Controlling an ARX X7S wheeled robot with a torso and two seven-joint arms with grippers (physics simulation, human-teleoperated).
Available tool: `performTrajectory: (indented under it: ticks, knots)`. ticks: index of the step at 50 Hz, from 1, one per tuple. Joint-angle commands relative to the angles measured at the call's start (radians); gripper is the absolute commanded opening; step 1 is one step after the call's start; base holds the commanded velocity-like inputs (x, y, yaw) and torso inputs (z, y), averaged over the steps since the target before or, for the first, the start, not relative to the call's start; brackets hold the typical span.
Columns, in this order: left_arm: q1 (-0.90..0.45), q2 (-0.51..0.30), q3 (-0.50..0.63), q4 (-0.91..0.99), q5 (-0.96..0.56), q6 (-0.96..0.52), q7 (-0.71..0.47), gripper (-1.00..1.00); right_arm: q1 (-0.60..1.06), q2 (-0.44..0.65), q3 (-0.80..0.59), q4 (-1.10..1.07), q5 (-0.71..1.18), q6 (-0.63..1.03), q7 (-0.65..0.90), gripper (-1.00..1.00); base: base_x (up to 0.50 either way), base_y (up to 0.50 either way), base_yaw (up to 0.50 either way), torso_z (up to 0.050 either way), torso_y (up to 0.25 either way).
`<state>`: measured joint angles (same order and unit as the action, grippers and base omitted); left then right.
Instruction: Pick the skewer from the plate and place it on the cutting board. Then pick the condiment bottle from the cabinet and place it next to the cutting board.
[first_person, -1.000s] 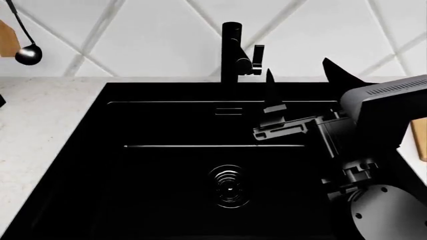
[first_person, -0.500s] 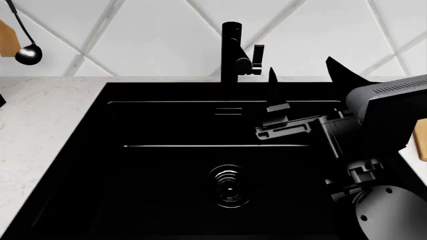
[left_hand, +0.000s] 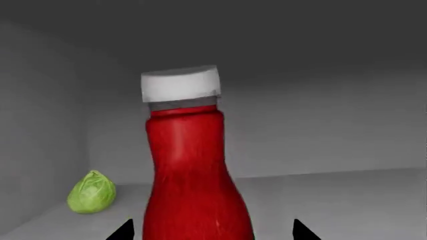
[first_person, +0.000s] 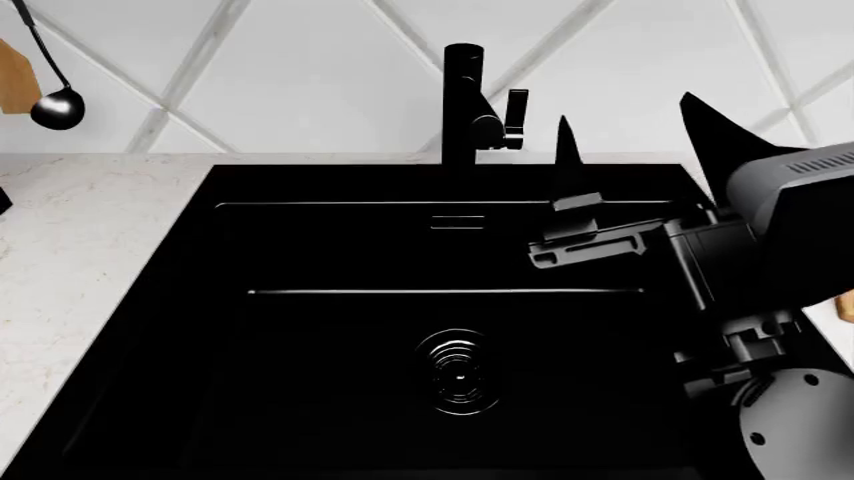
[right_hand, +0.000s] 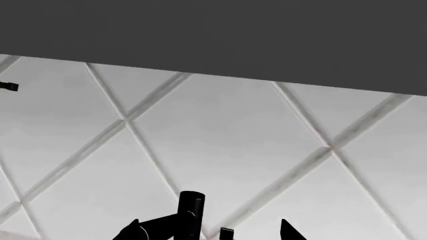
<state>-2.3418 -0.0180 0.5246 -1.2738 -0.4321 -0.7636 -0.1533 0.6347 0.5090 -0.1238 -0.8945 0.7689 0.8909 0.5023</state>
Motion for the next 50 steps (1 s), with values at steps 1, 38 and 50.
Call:
performTrajectory:
  ticks: [1,38,50]
  knots:
    - [0.017,0.017,0.03,-0.035,-0.021,-0.009,0.007,1.0,0.024,0.021,0.014,-0.012,0.018,0.007,0.012,1.0,0.0,0.0,0.0,0.0,0.0]
    - [0.115,0.015,-0.121,-0.035,0.301,-0.069,-0.013,1.0,0.025,0.034,0.001,-0.007,0.024,-0.007,0.024,1.0,0.0,0.0,0.0,0.0,0.0]
    - [0.13,0.01,-0.201,-0.035,0.368,-0.072,0.0,1.0,0.019,0.039,0.0,-0.007,0.026,-0.014,0.028,1.0,0.0,0.0,0.0,0.0,0.0]
